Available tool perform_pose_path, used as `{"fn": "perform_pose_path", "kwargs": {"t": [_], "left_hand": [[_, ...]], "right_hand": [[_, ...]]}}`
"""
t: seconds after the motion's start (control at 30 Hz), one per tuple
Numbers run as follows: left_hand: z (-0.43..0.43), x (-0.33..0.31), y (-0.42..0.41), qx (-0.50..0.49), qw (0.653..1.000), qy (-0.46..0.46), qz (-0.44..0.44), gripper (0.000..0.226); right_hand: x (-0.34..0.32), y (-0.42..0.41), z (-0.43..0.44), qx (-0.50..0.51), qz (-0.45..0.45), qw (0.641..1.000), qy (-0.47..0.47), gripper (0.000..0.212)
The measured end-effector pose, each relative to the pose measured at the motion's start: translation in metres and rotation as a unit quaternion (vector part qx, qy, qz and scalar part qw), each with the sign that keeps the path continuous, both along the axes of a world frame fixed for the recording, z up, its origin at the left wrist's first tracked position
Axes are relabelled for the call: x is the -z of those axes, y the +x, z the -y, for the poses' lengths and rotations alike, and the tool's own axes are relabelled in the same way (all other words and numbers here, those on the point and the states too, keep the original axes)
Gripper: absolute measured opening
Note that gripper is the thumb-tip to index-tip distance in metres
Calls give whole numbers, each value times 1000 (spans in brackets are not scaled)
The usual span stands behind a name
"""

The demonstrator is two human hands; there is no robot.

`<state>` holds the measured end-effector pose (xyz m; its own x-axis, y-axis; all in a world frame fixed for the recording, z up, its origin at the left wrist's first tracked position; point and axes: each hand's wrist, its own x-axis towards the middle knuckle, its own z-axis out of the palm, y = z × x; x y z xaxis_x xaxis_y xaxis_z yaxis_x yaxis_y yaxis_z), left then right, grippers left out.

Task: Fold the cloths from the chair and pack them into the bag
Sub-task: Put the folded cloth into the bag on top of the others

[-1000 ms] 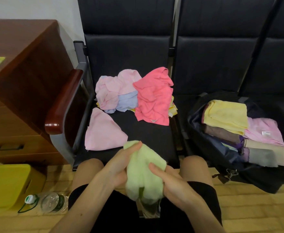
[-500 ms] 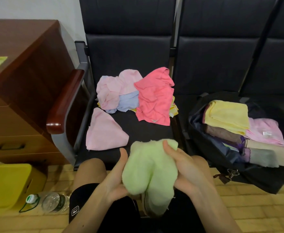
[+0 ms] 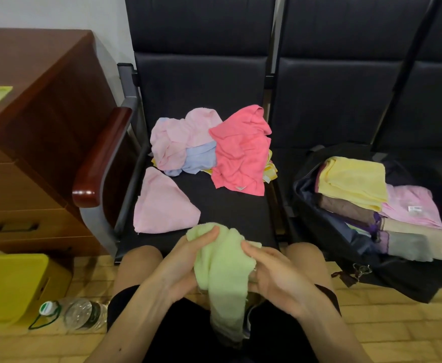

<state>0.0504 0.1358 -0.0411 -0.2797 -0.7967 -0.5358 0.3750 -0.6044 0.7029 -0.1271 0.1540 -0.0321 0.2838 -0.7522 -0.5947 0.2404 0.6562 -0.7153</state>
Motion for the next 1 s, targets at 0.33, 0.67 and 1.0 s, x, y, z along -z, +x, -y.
{"fn": "perform_pose_path", "kwargs": {"t": [0.33,0.67,1.0], "left_hand": [[-2,-5,16,125,985,-97,68,55],[27,-11,42,53,980,-103,162,43],[43,-31,44,-100,956,-205,184,23]], "right_hand": [[-14,-16,20,88,56,985,-133,45],[-19,-18,37,44,-238,944,-223,19],[-39,-2,58,108,-261,912,-299,40]]}}
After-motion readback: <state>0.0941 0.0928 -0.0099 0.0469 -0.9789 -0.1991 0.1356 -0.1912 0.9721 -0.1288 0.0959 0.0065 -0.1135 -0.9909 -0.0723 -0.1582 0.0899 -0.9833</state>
